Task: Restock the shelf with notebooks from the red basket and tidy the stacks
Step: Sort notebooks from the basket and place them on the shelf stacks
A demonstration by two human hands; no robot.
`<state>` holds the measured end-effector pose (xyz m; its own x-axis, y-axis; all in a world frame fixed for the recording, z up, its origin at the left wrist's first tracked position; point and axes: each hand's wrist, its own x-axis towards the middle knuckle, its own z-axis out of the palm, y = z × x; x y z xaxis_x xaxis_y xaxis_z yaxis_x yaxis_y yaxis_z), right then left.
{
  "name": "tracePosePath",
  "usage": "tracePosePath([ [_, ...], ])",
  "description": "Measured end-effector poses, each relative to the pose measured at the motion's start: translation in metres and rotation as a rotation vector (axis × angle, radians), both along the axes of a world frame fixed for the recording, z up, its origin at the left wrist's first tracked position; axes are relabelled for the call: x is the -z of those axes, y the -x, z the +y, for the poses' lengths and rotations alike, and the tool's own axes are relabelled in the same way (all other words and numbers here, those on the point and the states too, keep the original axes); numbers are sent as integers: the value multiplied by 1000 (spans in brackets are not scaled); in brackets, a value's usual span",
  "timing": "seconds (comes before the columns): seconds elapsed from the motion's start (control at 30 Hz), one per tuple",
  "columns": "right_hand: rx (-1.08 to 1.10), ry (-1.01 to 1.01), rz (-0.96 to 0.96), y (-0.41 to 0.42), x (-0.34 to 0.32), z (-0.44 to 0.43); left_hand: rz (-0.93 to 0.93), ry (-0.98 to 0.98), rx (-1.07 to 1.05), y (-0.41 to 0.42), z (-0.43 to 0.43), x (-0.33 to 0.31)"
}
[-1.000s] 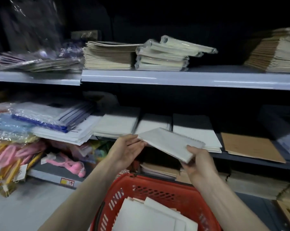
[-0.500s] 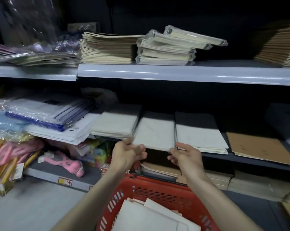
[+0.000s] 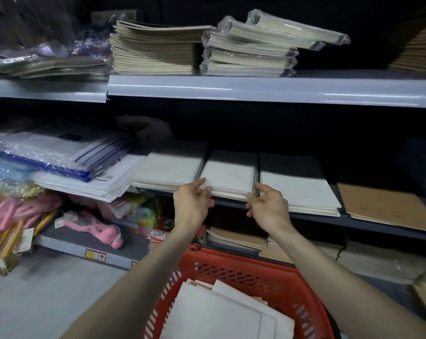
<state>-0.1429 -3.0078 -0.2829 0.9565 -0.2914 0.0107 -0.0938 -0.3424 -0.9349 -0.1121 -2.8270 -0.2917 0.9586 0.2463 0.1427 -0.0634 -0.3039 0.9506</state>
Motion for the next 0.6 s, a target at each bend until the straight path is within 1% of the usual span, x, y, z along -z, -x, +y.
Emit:
tracePosePath([
  [0.07, -15, 21, -8, 8, 1, 0, -8, -40, 25, 9, 1, -1],
  [0.2, -40, 41, -94, 31, 8, -7, -46, -36, 45, 36, 10, 10],
  [0.27, -34, 66, -77, 43, 27, -13, -25, -106, 66, 51, 20, 32],
  [0.33, -10, 59, -5, 57, 59, -20, 46, -254, 93, 66, 36, 61],
  [0.4, 29, 72, 152, 75, 99, -27, 191, -398, 136, 80, 51, 93],
  [0.47, 17, 111, 401, 92, 146, -36, 347, -504, 183, 91, 63, 123],
  [0.53, -11, 99, 658, 112, 191, -45, 542, -527, 194, 99, 72, 150],
  [0.6, 11, -6, 857, 133, 224, -49, 711, -535, 223, 104, 78, 176],
])
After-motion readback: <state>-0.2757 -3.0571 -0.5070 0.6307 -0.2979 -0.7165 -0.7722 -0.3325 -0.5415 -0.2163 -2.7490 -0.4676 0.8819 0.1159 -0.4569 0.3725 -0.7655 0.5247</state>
